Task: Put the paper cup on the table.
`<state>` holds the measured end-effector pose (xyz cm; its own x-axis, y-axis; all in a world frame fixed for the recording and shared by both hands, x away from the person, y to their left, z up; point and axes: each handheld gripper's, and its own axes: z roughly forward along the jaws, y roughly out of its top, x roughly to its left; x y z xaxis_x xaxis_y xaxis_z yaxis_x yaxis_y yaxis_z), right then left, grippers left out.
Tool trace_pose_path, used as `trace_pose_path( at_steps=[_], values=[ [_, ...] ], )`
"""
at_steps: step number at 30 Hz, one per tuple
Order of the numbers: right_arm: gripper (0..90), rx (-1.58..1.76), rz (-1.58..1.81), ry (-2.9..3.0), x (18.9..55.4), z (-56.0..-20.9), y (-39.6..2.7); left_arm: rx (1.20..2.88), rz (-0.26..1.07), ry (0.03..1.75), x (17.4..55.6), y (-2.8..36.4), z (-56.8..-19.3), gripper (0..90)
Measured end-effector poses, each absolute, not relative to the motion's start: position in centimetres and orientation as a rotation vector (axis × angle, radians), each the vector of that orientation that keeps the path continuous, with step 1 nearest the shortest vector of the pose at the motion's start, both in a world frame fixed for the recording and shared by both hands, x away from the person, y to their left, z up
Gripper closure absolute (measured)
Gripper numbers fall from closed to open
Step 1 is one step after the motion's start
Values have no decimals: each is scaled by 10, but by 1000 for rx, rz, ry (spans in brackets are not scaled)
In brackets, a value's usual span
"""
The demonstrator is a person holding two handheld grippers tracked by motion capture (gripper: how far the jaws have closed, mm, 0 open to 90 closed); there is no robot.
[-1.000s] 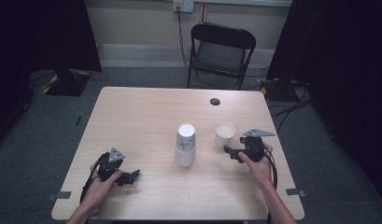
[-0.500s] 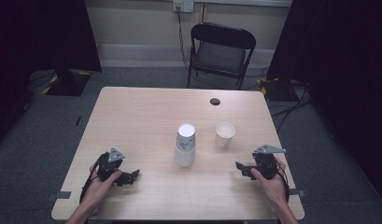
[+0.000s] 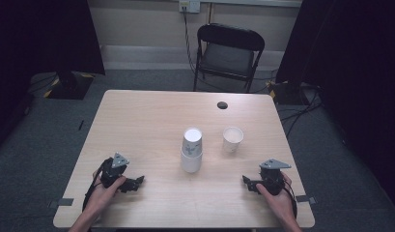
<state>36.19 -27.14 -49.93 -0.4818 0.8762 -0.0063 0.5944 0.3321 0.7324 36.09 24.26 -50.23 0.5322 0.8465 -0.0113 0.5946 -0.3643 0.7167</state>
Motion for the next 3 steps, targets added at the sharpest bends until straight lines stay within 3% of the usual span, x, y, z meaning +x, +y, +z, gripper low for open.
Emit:
trace_pose_path(
  at_steps=[3],
  values=[
    [127,1297,954,2201,362,-499,-271,2093,477,1163,361,243,-502,0]
  ],
)
